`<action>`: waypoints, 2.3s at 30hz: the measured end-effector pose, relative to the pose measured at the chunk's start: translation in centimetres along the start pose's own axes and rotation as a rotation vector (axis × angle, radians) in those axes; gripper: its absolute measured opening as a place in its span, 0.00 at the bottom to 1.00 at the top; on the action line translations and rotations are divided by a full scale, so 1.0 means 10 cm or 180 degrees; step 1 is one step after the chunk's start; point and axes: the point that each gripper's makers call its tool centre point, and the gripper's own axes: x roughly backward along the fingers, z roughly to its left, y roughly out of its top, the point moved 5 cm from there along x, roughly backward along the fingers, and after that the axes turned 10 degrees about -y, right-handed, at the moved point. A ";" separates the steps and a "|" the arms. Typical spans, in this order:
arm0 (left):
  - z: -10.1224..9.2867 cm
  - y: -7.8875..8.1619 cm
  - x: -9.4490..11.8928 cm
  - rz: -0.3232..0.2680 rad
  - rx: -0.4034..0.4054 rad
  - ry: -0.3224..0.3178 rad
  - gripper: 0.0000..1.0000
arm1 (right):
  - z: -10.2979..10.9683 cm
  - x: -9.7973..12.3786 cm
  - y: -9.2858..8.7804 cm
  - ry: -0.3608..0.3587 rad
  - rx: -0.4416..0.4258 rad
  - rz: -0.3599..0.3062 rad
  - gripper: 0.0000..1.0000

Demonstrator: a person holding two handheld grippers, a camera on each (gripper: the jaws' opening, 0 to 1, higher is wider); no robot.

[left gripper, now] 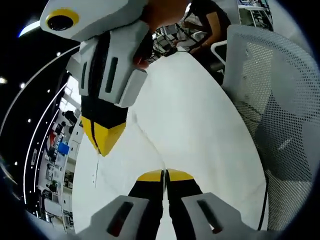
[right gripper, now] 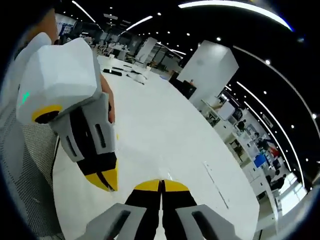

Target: Open the resealable bag by pulling the two sides of the seal apart until the entire bag opening is separated and visibly accessible.

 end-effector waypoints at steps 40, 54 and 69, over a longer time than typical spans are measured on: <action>-0.07 -0.35 -0.06 0.0107 0.0581 0.0038 0.10 | 0.25 -0.33 -0.44 0.0230 0.0312 0.0372 0.00; -0.16 -0.63 0.13 0.0082 0.0947 0.0290 0.09 | 0.24 -0.57 -0.66 0.0302 0.0749 0.0534 0.00; -0.24 -0.70 0.16 0.0110 0.1033 0.0254 0.10 | 0.40 -0.60 -0.78 0.0556 0.0043 0.0863 0.10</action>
